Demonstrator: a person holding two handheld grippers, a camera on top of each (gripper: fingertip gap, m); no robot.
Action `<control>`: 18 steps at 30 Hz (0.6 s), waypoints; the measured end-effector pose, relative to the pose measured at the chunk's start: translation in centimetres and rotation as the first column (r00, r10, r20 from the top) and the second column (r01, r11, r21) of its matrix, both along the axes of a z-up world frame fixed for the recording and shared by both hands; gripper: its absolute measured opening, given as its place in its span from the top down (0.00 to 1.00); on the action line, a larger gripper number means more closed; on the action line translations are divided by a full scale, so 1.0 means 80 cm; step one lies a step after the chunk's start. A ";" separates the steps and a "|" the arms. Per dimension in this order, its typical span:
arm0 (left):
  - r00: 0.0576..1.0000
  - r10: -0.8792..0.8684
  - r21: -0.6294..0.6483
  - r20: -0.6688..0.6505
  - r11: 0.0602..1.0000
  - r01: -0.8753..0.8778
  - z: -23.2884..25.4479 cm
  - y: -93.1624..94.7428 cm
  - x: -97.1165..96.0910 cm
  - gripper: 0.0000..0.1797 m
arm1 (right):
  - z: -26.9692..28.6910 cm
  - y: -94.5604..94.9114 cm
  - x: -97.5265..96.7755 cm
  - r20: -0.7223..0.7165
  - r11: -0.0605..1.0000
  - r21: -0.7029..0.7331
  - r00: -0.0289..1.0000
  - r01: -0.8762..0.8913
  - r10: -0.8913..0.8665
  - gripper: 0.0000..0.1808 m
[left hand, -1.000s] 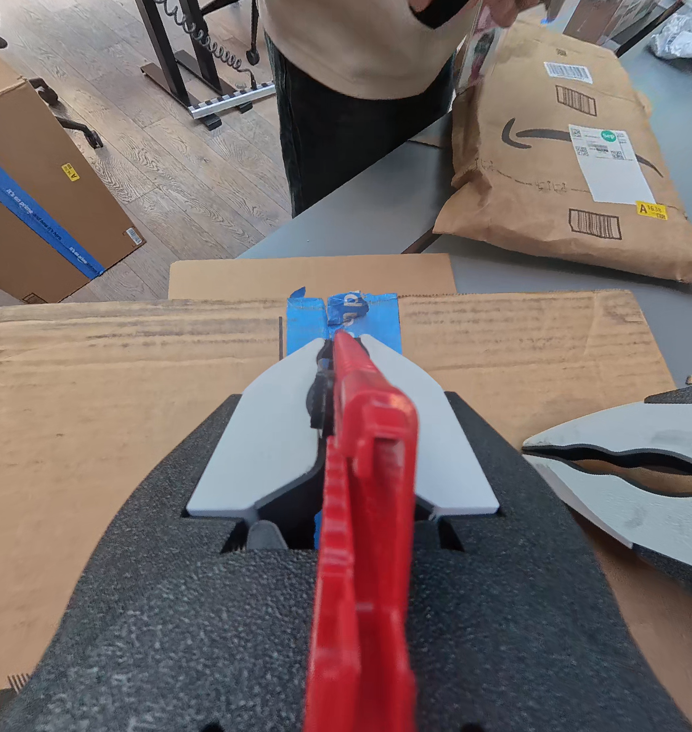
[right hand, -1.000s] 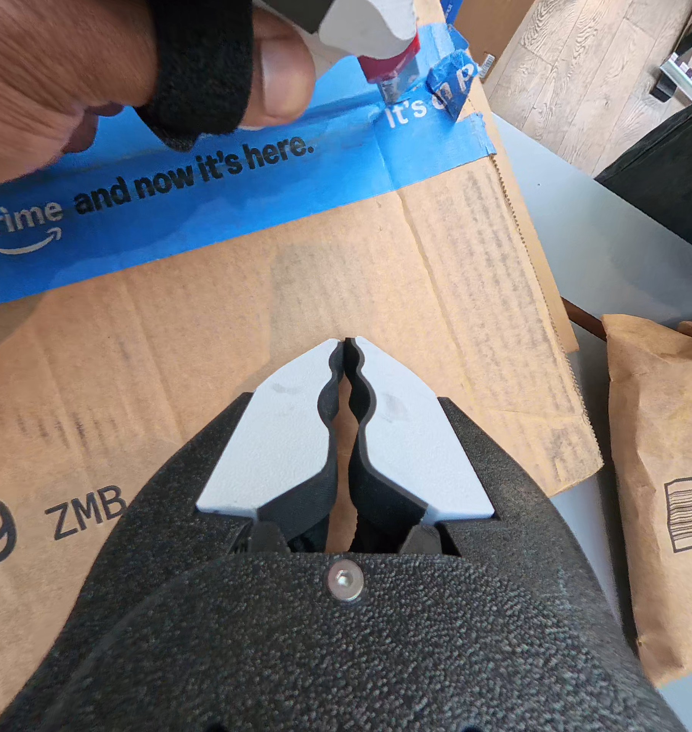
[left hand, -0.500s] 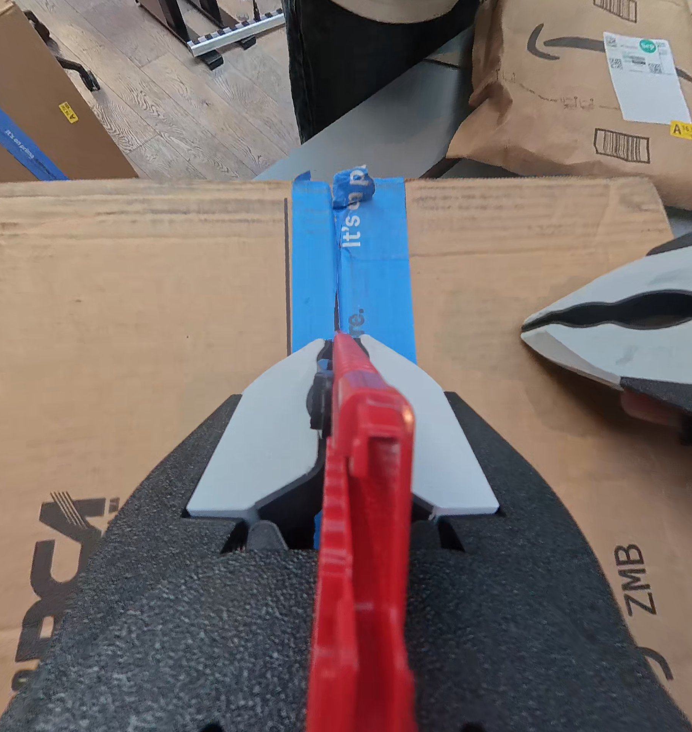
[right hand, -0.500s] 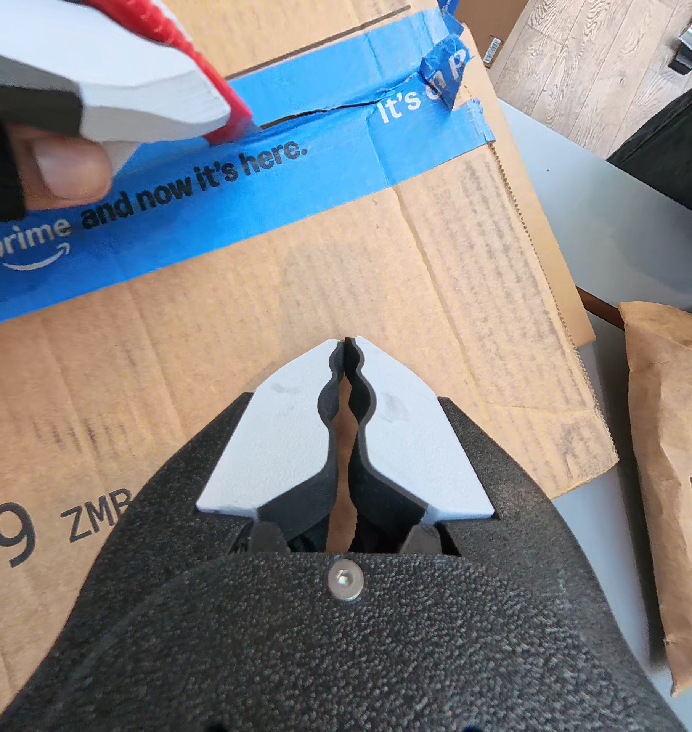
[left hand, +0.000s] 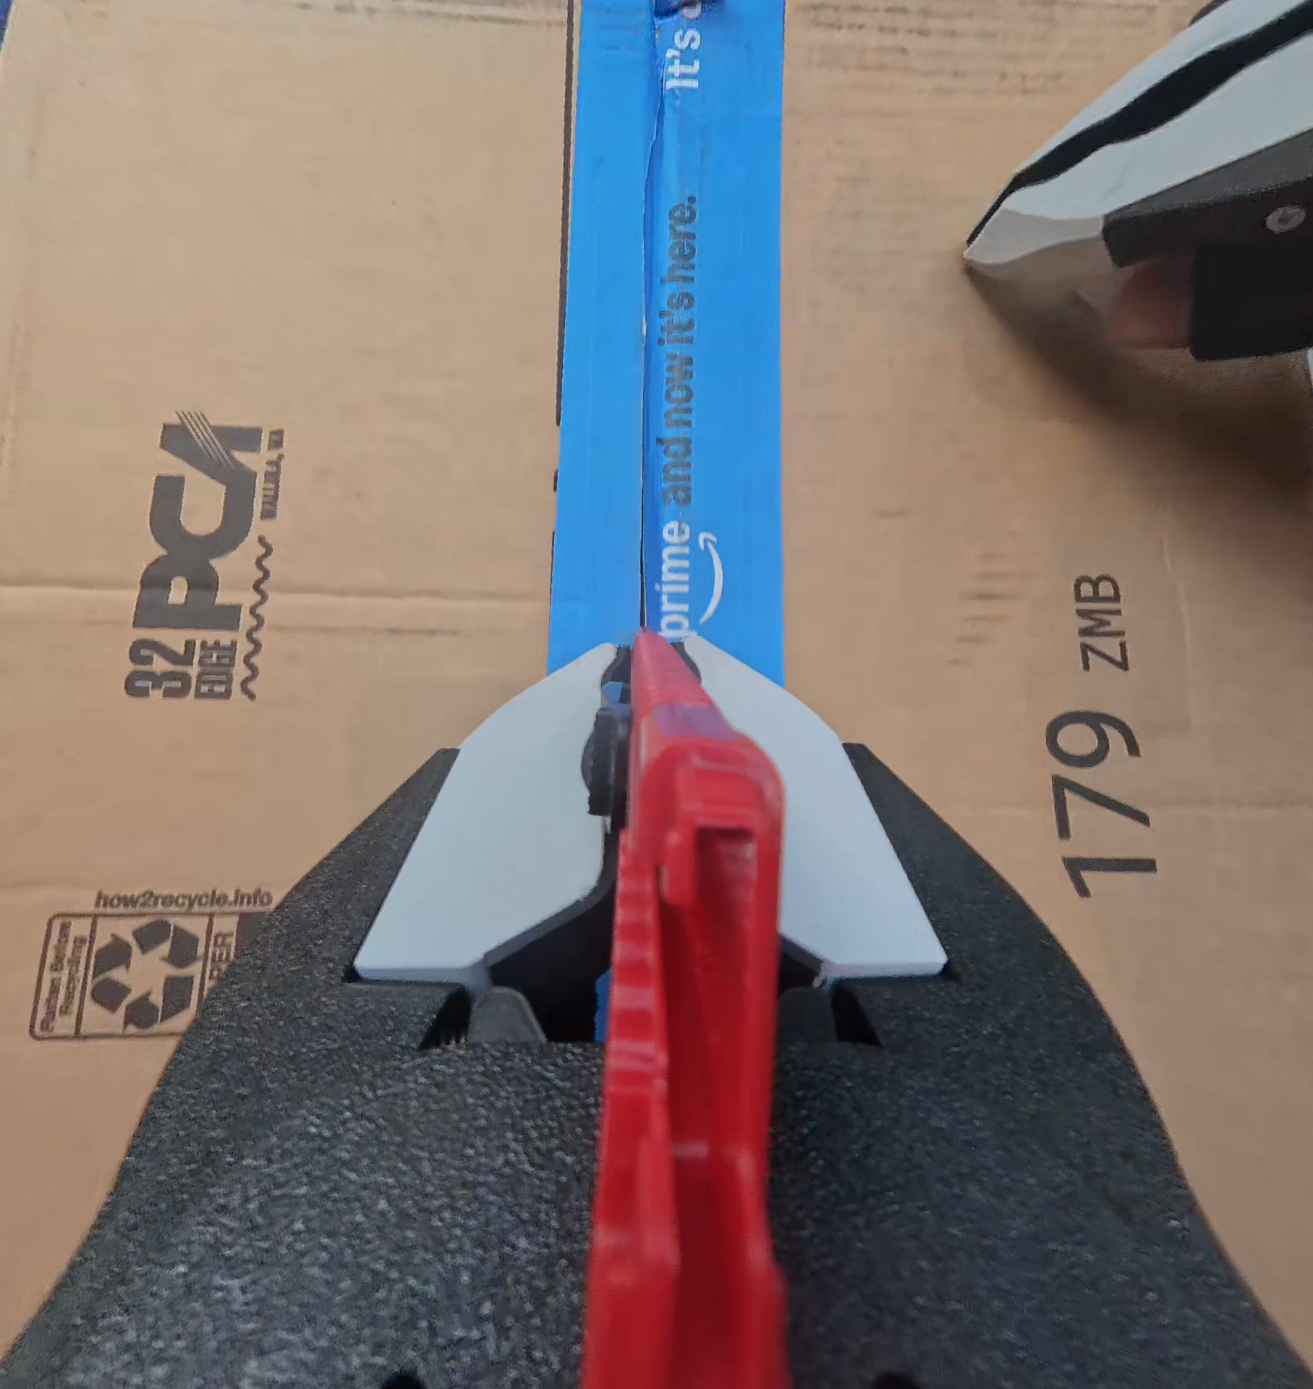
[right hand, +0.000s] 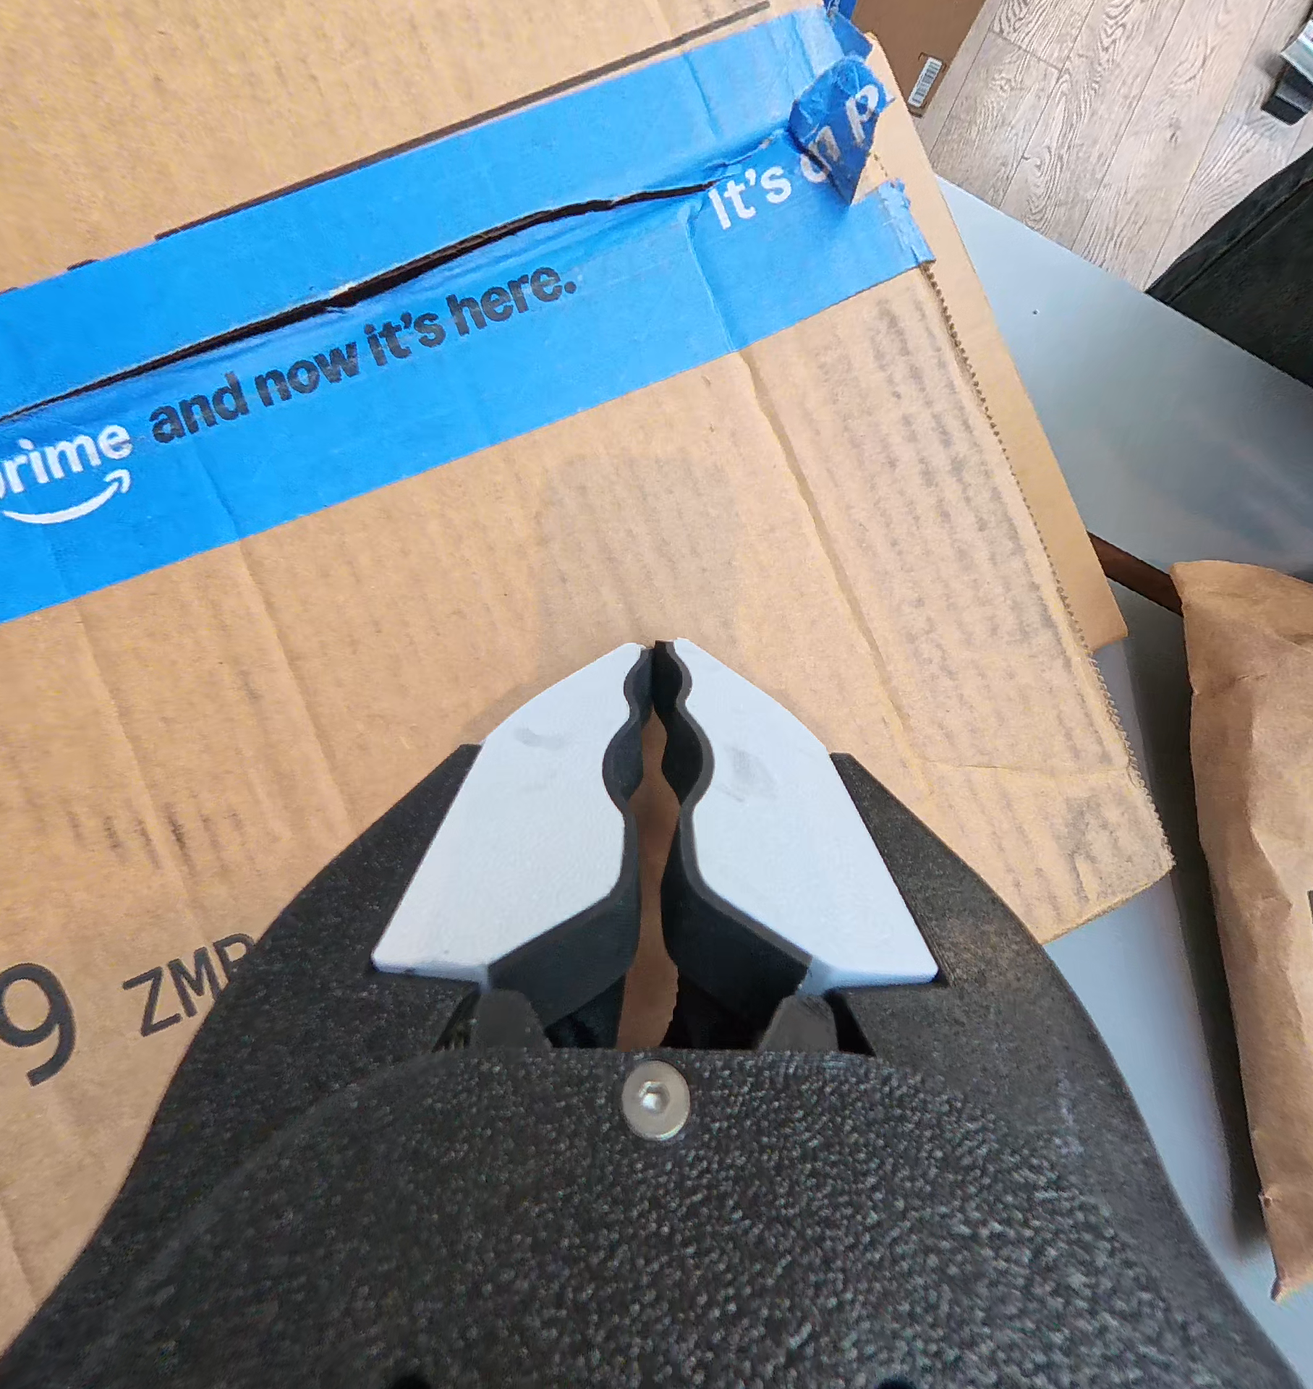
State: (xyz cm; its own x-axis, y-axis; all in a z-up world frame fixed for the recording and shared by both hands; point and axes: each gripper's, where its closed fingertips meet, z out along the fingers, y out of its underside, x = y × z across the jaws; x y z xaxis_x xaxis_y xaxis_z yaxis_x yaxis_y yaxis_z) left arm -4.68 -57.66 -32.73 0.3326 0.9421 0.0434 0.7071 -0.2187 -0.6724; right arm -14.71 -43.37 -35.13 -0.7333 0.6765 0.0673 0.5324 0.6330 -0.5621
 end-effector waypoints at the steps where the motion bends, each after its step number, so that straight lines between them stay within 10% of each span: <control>1: 1.000 0.003 -0.002 0.000 1.000 -0.003 0.000 -0.004 0.010 0.93 | 0.000 0.000 0.000 0.000 1.000 0.001 1.000 0.001 -0.001 0.99; 18: 0.999 0.029 -0.033 -0.022 0.999 -0.030 0.010 -0.047 0.139 0.93 | 0.000 0.001 0.000 0.023 1.000 0.000 1.000 0.010 -0.010 0.99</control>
